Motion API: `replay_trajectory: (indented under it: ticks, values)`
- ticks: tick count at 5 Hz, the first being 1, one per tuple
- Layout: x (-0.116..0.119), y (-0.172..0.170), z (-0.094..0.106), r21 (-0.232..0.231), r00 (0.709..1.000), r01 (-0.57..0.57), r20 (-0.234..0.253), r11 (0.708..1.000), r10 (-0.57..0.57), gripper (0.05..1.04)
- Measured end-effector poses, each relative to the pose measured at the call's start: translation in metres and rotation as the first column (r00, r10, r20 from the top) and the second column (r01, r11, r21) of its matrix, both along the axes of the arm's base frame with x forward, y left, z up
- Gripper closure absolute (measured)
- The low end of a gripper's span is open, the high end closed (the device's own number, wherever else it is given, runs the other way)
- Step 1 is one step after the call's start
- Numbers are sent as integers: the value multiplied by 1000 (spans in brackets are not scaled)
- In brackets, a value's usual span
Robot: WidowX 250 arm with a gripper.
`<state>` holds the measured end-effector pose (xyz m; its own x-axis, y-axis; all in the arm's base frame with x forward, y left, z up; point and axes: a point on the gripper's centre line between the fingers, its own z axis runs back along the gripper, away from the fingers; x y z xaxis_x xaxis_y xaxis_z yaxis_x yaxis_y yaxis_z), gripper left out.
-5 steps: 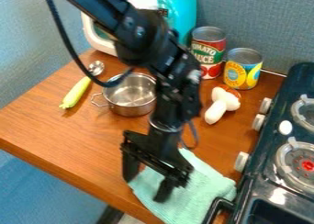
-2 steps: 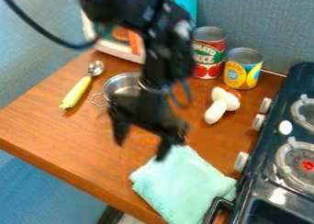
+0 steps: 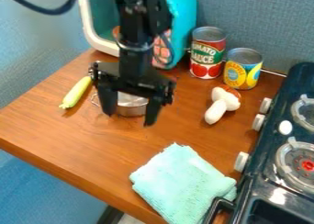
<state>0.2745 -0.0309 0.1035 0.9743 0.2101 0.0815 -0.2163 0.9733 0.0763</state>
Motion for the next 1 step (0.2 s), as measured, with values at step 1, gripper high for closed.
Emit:
replay_trajectory:
  ticks: [1]
  values:
    - [0, 1, 4, -54, 997, 67, -27, 996, -69, 83]
